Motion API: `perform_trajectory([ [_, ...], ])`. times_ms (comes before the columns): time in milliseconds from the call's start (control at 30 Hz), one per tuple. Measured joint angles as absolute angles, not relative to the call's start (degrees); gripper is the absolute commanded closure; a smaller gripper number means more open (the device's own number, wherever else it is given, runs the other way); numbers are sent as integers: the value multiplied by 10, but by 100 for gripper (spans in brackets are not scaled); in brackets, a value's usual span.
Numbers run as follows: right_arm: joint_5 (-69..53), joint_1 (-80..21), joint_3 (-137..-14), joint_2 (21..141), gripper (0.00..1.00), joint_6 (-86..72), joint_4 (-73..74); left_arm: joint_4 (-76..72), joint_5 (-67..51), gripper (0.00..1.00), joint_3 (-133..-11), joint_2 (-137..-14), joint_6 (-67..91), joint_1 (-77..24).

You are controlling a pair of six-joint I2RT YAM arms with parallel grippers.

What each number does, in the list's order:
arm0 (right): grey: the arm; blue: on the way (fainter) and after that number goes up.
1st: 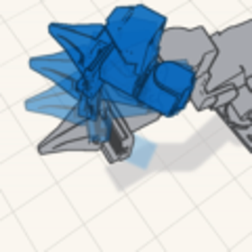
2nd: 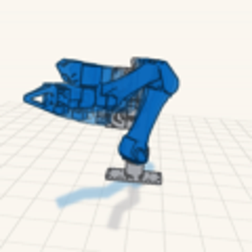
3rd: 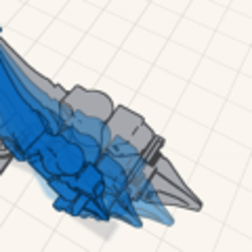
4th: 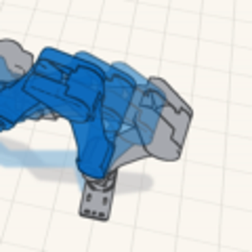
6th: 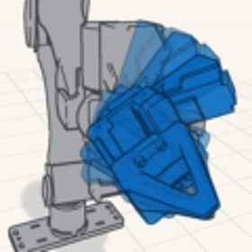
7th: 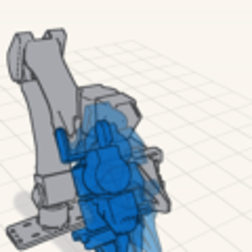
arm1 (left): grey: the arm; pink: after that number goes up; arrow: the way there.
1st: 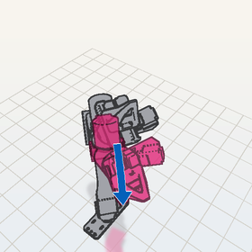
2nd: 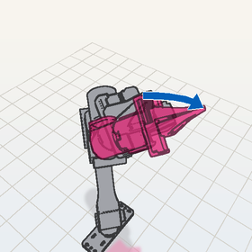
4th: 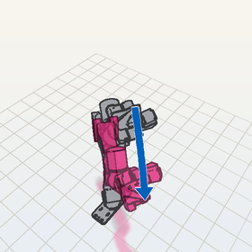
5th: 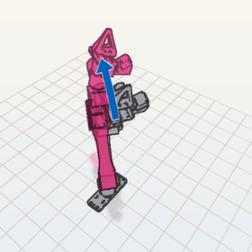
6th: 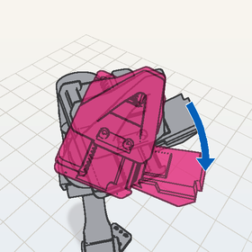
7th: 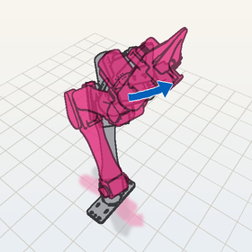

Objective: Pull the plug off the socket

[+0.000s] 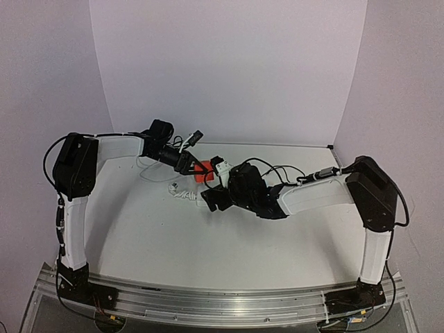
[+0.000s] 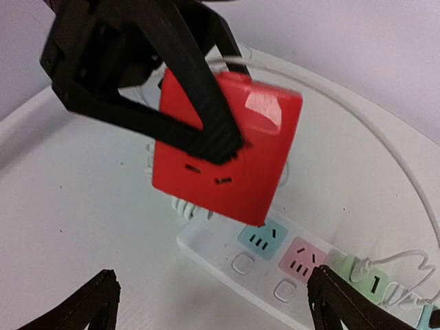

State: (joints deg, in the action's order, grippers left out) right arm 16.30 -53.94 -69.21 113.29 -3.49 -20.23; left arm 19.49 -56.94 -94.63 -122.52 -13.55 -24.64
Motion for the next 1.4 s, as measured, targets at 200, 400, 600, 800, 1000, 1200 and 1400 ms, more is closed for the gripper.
perform_trajectory([
  [200,178,-548,-721,1163,7,-59,-275,169,-572,100,-938,-1223,-58,-246],
  [400,200,-548,-756,1217,8,-74,-322,150,-575,100,-929,-1221,-20,-246],
  [600,230,-547,-785,1251,18,-68,-344,141,-579,100,-929,-1218,3,-247],
  [800,238,-536,-821,1274,37,-58,-354,130,-581,100,-929,-1215,16,-244],
  [1000,235,-534,-828,1284,36,-53,-363,124,-569,100,-928,-1215,20,-243],
  [1200,231,-531,-843,1294,48,-52,-363,120,-568,100,-927,-1215,26,-239],
  [1400,222,-527,-851,1301,97,-58,-365,109,-568,100,-919,-1214,48,-235],
])
